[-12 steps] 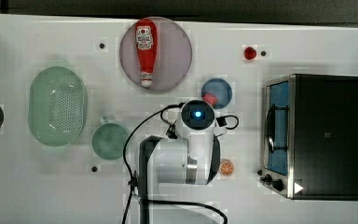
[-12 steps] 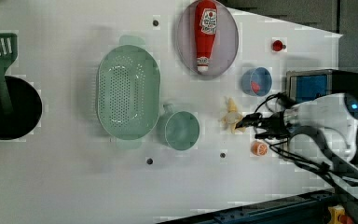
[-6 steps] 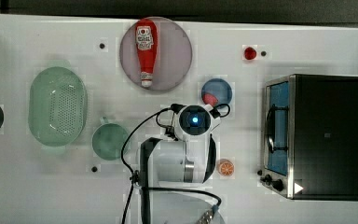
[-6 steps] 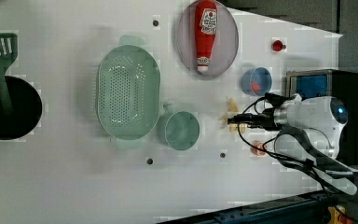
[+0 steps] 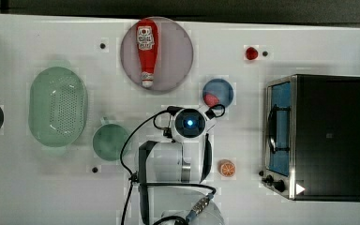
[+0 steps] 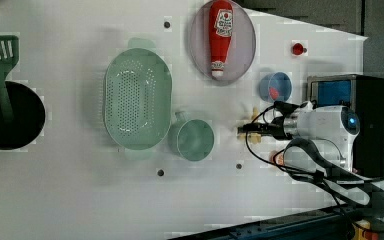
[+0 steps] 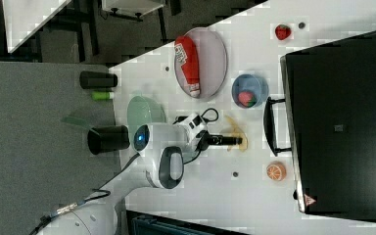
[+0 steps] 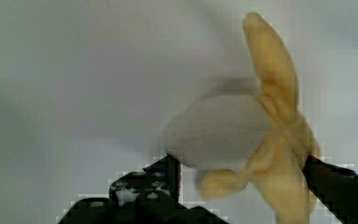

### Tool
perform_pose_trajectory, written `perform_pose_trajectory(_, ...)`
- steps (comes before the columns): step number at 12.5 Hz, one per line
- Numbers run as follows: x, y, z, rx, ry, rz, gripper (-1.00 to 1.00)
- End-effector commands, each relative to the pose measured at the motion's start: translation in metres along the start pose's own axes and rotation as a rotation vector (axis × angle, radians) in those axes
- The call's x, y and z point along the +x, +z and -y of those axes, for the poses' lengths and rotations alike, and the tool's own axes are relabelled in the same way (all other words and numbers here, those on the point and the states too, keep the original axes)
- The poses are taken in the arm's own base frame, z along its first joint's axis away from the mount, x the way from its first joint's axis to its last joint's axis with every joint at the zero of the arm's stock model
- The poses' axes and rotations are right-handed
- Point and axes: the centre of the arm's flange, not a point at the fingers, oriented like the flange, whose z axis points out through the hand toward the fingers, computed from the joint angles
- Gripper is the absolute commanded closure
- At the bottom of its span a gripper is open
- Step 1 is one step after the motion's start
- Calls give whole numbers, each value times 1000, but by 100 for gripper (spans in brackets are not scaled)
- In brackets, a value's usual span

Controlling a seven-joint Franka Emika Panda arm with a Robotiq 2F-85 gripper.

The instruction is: Pick Banana and place it in mug.

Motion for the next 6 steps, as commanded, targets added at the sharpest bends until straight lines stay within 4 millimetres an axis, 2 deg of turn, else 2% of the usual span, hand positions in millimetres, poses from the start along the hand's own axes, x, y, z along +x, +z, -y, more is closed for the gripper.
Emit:
perform_pose_trajectory(1, 6, -10, -13, 1, -48, -31, 4)
perform_pose_trajectory(3, 8, -17, -13, 2, -45, -45, 40)
perform_pose_trajectory(5, 10, -30, -16, 4, -40, -68, 40)
perform_pose_trajectory(6, 13, -43, -16, 7, -38, -95, 40)
